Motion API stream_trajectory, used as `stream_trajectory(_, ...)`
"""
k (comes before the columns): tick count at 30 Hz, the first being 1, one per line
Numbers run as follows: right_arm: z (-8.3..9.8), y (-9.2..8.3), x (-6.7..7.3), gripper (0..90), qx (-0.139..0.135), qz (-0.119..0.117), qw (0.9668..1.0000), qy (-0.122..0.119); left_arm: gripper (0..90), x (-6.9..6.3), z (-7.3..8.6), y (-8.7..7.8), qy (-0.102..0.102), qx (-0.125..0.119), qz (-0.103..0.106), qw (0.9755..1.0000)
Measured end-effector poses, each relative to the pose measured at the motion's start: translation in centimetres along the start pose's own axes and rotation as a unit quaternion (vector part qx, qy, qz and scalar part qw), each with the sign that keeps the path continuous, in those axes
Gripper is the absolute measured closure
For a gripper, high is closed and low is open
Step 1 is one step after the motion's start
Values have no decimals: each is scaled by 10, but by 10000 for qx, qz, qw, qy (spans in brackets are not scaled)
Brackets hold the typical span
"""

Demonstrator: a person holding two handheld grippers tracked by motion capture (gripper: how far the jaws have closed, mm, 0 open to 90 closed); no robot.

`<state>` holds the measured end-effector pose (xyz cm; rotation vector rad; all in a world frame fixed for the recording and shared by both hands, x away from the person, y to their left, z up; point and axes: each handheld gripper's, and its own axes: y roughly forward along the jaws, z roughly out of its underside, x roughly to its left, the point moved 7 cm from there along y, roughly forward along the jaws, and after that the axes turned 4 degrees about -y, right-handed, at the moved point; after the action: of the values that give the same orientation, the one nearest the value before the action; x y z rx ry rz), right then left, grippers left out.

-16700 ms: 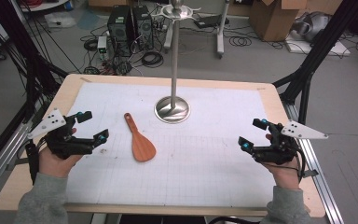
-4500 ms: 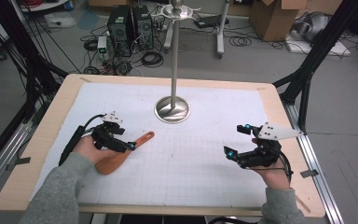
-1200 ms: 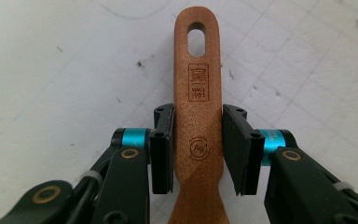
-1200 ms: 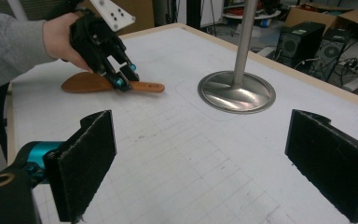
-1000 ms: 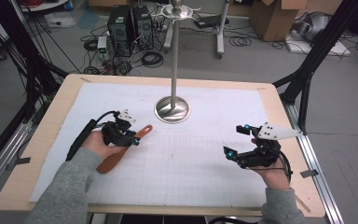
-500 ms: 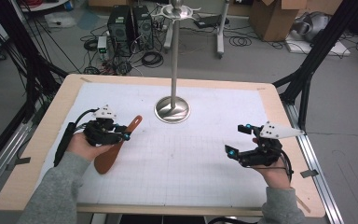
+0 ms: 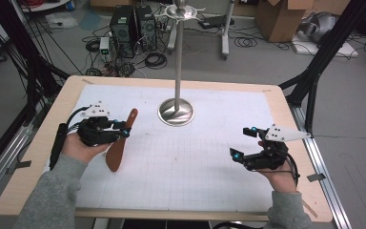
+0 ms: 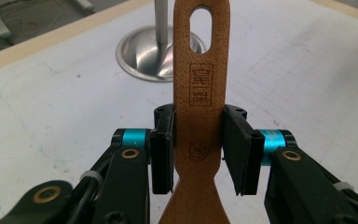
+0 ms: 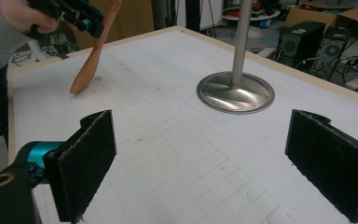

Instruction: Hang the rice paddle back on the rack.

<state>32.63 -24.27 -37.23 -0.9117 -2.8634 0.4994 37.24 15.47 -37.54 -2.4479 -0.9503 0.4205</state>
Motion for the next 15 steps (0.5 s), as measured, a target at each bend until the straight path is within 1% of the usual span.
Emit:
stream_trajectory(1, 0, 0, 0, 73, 5, -5, 10000, -10, 652, -2, -3, -4, 12, -88, 5, 10000)
stream_trajectory(2, 0, 0, 0, 73, 5, -5, 10000, -10, 652, -2, -3, -4, 12, -88, 5, 10000)
stream_trajectory(3, 0, 1, 0, 74, 10, -5, 10000, -13, 653, -3, -6, -7, 25, -167, 23, 9999)
stream_trajectory(5, 0, 1, 0, 73, 11, -8, 10000, -14, 653, -4, -8, -11, 28, -246, 29, 9997)
stream_trajectory(6, 0, 1, 0, 73, 1, -5, 10000, -24, 653, -4, -8, -11, 28, -246, 29, 9997)
stream_trajectory(7, 0, 1, 0, 73, 2, -5, 10000, -25, 653, -5, -10, -13, 8, -318, 50, 9995)
stream_trajectory(15, 0, 2, 2, 73, 24, -20, 10000, -16, 652, -6, -15, -14, 84, -353, 24, 9993)
